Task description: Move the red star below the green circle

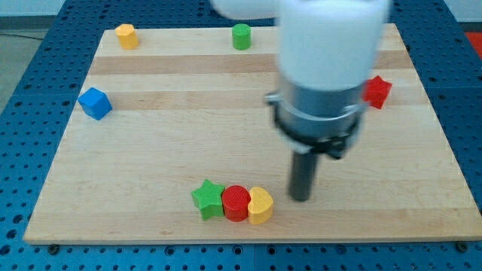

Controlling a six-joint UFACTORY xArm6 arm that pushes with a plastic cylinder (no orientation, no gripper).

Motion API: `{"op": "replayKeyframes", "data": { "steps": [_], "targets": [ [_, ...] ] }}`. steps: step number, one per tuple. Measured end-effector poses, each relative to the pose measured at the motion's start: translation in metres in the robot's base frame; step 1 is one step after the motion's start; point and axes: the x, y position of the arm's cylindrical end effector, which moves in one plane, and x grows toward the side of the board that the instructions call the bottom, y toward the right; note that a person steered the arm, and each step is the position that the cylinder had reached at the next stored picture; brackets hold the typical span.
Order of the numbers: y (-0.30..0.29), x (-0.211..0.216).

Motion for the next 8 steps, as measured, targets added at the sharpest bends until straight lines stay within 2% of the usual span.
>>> {"op": "replayKeyframes", "data": {
  "steps": [1, 2, 3, 5, 7, 8],
  "targets": [
    [0.093, -0.052],
    [0.154, -0.124],
    [0.167, -0.189],
    [0.125, -0.18],
    [0.076, -0.12],
    [0.031, -0.091]
  ]
}}
